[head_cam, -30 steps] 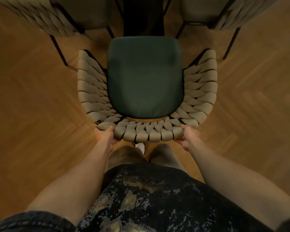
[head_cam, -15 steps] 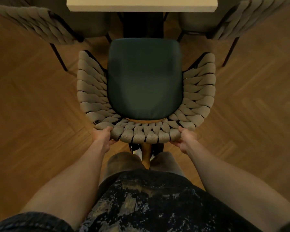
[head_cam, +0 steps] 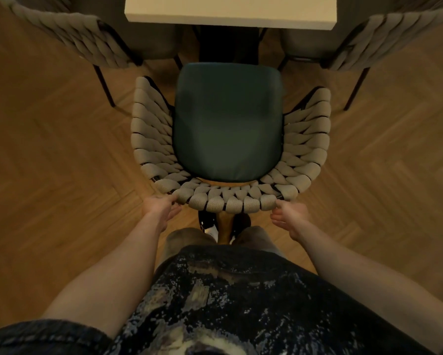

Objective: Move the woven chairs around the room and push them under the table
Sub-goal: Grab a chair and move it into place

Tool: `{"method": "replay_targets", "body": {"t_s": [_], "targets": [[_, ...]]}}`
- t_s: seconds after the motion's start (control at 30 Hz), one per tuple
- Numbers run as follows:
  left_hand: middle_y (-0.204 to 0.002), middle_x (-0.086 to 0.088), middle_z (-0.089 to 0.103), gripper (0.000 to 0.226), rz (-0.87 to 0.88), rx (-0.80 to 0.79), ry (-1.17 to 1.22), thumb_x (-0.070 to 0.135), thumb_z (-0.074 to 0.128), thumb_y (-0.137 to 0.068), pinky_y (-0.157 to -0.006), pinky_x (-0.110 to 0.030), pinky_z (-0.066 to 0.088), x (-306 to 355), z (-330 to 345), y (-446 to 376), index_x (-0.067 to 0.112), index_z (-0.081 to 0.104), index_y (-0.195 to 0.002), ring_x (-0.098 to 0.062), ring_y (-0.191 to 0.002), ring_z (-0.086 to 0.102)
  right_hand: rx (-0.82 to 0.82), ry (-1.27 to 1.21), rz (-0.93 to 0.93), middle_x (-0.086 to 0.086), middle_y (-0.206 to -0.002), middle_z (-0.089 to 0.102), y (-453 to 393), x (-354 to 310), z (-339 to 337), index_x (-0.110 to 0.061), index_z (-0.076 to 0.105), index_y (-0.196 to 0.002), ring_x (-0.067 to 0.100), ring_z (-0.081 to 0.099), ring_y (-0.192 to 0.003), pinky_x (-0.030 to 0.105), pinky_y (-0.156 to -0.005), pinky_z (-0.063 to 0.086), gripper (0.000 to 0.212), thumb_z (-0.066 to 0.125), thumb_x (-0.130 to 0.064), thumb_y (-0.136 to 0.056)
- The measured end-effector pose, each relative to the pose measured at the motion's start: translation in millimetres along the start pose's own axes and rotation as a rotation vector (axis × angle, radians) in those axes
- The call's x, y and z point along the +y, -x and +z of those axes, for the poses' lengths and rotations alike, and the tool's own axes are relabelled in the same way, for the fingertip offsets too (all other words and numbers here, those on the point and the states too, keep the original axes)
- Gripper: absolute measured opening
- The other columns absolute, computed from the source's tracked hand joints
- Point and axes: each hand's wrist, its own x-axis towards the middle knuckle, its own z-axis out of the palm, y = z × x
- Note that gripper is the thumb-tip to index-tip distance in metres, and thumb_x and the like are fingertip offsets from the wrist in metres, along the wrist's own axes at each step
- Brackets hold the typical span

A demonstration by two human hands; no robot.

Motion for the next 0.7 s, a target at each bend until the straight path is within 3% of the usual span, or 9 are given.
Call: {"method": "replay_targets", "body": {"t_s": [0.27,0.4,0.7], "targets": [[-0.098,-0.014,0.066,0.002,0.169,-0.005,-0.181,0.005,0.059,-0.099,-0.072,-0.032,0.062,-12,-7,22,0.006,0.059,-0.100,-0.021,-0.078,0.067,-0.100,0.174,-0.124,0.010,-0.091,0.071,21,2,-1,-0.010,0.065,-0.104,0.017,0.067,-0.073,0.028,-0.065,0.058,0.009,0.060,-0.017,-0.102],[-0.093,-0.010,0.066,0.005,0.258,-0.026,-0.318,0.007,0.059,-0.099,-0.071,-0.032,0.060,-24,-15,30,0.005,0.060,-0.104,-0.019,-0.078,0.067,-0.212,0.407,-0.250,0.006,-0.097,0.074,25,7,8,-0.016,0.066,-0.102,0.018,0.072,-0.086,0.035,-0.077,0.061,0.008,0.061,-0.021,-0.101],[-0.097,-0.010,0.068,0.004,0.212,-0.064,-0.439,0.015,0.066,-0.096,-0.073,-0.038,0.062,-62,-67,17,0.015,0.062,-0.095,-0.022,-0.082,0.069,-0.352,0.854,-0.462,0.003,-0.097,0.070,52,9,65,-0.019,0.065,-0.103,0.017,0.070,-0.089,0.033,-0.076,0.060,0.009,0.061,-0.026,-0.101]]}}
